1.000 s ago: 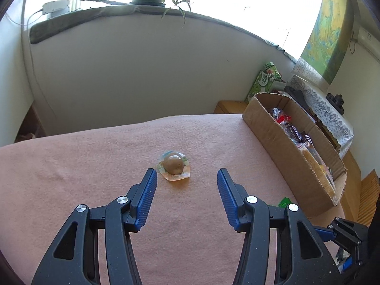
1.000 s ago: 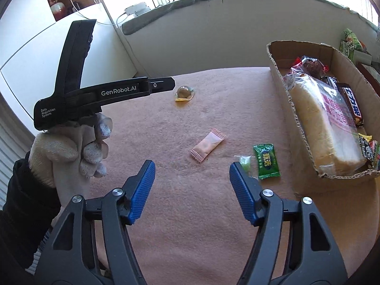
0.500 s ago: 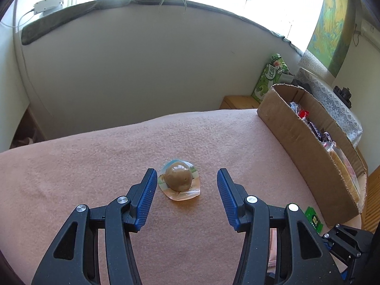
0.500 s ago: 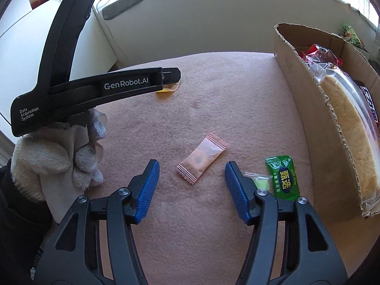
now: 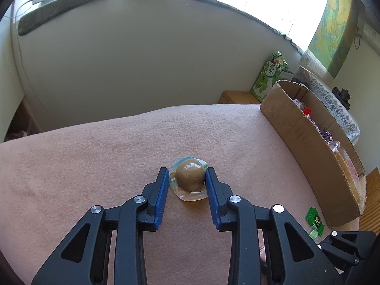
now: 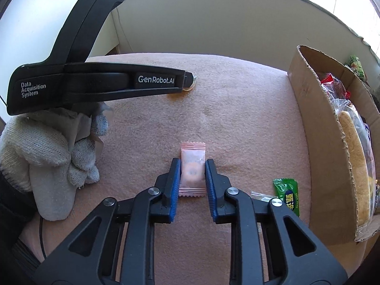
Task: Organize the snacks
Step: 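Grasp the pink candy with the right gripper while the left gripper grasps the chocolate ball, then carry the pink candy and chocolate ball over the box with both grippers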
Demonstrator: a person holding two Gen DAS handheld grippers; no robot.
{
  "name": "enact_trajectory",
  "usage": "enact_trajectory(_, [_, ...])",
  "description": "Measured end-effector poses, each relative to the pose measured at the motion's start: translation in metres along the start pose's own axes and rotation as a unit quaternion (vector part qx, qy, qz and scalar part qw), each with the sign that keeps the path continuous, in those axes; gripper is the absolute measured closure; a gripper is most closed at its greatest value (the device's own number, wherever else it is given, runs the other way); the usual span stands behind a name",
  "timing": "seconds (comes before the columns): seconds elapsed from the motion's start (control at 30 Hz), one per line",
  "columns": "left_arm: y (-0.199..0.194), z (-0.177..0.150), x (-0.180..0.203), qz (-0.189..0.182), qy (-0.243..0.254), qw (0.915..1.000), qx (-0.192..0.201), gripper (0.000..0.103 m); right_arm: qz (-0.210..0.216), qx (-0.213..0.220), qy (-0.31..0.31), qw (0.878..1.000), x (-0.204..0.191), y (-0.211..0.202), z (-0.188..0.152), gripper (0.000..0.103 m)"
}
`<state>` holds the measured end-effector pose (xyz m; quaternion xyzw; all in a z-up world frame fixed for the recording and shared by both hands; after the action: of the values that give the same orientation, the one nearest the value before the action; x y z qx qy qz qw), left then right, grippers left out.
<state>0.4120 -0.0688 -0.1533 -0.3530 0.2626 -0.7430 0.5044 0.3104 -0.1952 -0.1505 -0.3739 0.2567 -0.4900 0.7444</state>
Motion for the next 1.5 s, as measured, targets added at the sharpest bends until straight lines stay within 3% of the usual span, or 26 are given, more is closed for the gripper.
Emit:
enact_trajectory(0.77, [-0.042,0.003,0.024,0.004,0.023,0.9988,0.043,0.074,0.033,0.059,0.042,0.997,0.031,-0.038,0.004,0.083])
enact_trajectory(1.0, [-0.047,0.008,0.048,-0.006,0.038,0.9979,0.053,0.074,0.019,0.089,0.053,0.994,0.052,-0.07,0.004,0.083])
enact_trajectory(1.5, [-0.037,0.025,0.114,-0.037,0.061,0.9957,0.058,0.074,-0.038,0.118,0.093,0.988,0.133,-0.115,-0.001,0.083])
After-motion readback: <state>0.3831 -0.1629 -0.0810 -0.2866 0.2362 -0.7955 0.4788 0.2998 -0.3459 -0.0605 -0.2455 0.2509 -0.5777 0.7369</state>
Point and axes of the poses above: each gripper's, at about its wrist camera, not at the fingertips, and y roughly the way its jaws point, x to its right, z to its top, the point moved 3 cm from there along y, roughly the way its jaws point, and after that the axes turned 4 degrees about -y, right-handed, at the moved point
